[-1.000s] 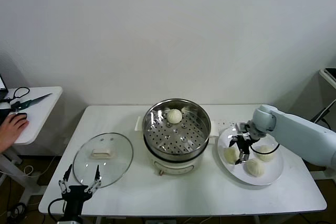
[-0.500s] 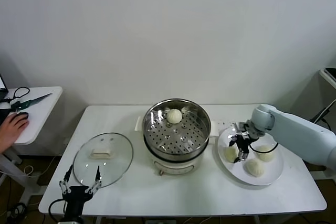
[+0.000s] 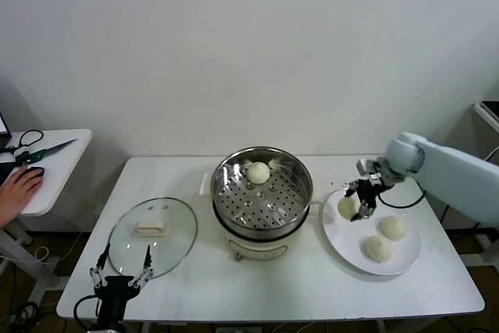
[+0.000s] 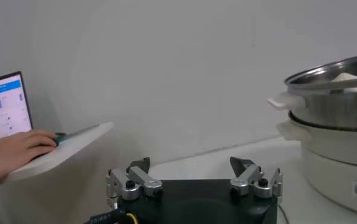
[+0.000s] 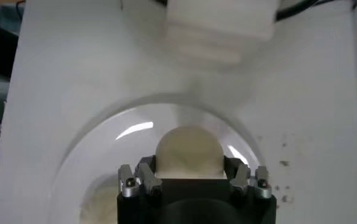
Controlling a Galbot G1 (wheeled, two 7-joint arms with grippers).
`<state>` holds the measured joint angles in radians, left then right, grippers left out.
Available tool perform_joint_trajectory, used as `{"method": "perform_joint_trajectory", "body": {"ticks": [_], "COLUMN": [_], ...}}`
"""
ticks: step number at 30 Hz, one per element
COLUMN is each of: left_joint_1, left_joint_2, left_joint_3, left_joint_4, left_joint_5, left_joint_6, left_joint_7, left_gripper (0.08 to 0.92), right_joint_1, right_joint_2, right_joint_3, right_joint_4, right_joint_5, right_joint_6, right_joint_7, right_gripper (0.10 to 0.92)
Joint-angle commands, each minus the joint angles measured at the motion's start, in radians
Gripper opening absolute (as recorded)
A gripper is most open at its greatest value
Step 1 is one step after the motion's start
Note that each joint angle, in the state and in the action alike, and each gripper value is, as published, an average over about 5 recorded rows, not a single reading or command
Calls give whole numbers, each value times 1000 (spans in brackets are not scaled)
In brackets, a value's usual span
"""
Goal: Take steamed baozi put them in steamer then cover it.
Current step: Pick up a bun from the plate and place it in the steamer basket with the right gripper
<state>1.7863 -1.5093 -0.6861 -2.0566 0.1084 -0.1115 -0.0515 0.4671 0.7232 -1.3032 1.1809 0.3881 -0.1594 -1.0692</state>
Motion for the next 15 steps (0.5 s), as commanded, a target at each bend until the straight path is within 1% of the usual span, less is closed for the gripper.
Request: {"method": "perform_joint_trajectory", "body": {"ticks": [1,4,7,15], "left_joint_1": [7,14,17,26], "left_joint_2": [1,4,6,8], "left_joint_3": [5,13,20,25], "left_joint_4": [-4,-10,-18,-27], "left_joint_5": [-1,-12,-20,-16], "left_joint_6": [-3,-2,0,-6], "left_joint_7": [1,7,12,12], "left_gripper": [823,823,823,823], "right_joint_1": [405,491,506,388], "right_joint_2": [43,126,201,415], "right_joint_3": [-284,-367,-375,-268], "right_joint_4": [55,62,67,30], "right_joint_5": [241,335,395,456], "right_joint_6": [-11,-22,-44,-115], "right_joint_7": [-2,5,22,99], "right_gripper": [710,712,710,711]}}
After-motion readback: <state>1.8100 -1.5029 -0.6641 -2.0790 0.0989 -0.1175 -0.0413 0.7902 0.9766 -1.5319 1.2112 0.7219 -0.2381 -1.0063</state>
